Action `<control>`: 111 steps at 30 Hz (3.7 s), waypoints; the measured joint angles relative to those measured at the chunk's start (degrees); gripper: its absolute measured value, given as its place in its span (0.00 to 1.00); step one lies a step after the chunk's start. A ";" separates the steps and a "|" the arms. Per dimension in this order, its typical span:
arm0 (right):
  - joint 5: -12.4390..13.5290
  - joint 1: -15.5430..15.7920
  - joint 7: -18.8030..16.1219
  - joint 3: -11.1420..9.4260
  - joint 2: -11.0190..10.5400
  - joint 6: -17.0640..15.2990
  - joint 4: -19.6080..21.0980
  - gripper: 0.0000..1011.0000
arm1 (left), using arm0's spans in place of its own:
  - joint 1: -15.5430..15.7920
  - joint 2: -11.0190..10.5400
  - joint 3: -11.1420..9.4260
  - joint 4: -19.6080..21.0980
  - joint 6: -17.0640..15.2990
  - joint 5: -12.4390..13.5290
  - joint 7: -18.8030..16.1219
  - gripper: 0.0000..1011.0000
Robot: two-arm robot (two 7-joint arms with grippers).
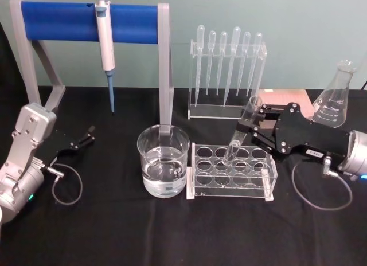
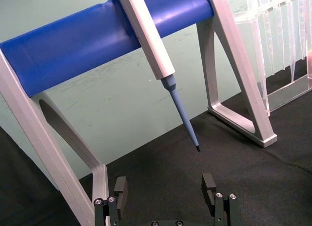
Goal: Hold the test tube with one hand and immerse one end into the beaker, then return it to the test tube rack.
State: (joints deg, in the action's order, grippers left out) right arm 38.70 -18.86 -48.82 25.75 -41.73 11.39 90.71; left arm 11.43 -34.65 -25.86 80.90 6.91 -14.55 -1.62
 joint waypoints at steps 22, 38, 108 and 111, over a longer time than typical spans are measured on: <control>-3.53 -1.18 -1.26 1.85 3.58 1.75 -6.82 0.24 | 0.00 0.00 0.00 0.00 0.00 0.00 0.00 0.99; -7.30 -1.16 -0.42 2.93 5.84 3.90 -11.53 0.24 | 0.00 0.00 0.00 0.00 0.00 0.00 0.00 0.99; -20.72 19.35 41.49 -13.76 17.11 2.16 0.63 0.99 | 0.00 0.00 0.00 0.00 0.00 0.00 0.00 0.99; -20.76 19.35 41.56 -13.74 17.06 2.10 0.72 0.99 | 0.00 0.00 0.00 0.00 0.00 0.00 0.00 0.99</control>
State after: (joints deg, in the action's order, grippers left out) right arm 17.94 0.48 -7.26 12.01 -24.67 13.49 91.43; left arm 11.43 -34.65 -25.86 80.90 6.91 -14.55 -1.62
